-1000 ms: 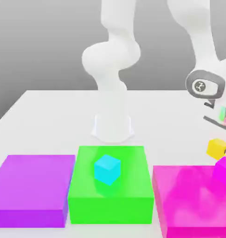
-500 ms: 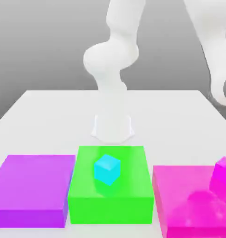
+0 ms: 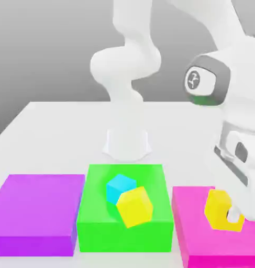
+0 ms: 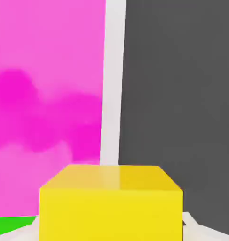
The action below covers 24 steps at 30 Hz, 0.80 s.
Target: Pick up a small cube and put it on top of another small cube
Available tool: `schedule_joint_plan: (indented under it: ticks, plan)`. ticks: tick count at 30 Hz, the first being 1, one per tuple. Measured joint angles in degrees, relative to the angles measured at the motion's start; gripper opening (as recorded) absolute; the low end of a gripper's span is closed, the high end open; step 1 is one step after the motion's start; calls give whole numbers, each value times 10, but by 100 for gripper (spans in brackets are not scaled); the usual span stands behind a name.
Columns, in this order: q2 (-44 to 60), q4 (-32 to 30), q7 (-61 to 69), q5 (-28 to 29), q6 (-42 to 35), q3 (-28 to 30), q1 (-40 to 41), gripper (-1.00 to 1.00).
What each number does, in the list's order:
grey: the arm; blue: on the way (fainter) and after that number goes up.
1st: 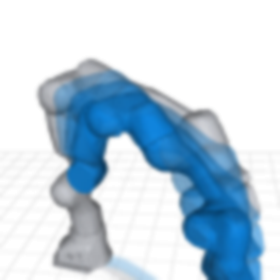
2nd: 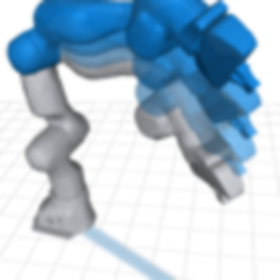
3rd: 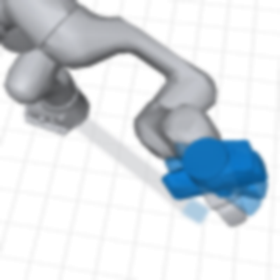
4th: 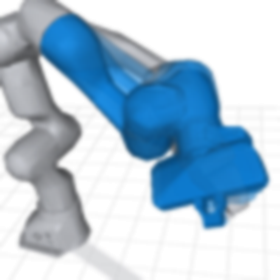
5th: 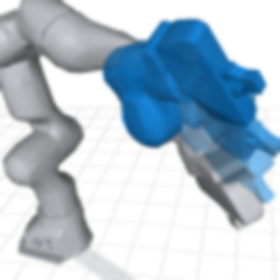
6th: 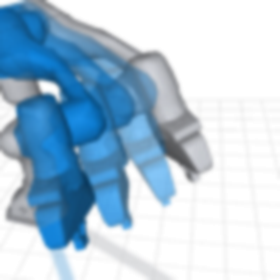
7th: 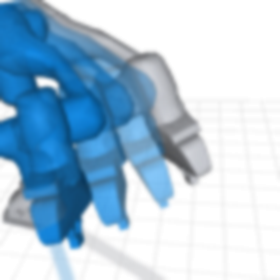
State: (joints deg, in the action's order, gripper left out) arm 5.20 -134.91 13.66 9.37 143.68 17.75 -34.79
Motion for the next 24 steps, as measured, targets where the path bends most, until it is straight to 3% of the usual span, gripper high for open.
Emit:
schedule_joint_plan:
  ticks: [8, 18, 20, 24]
  plan:
    - [-99, -73, -87, -43, -52, 24, 62, -100]
    - [-246, -163, -254, -15, -122, 35, 153, -100]
    - [-272, -194, -275, 2, -111, 27, 169, -100]
    - [-224, -228, -274, 0, -25, 35, 169, -100]
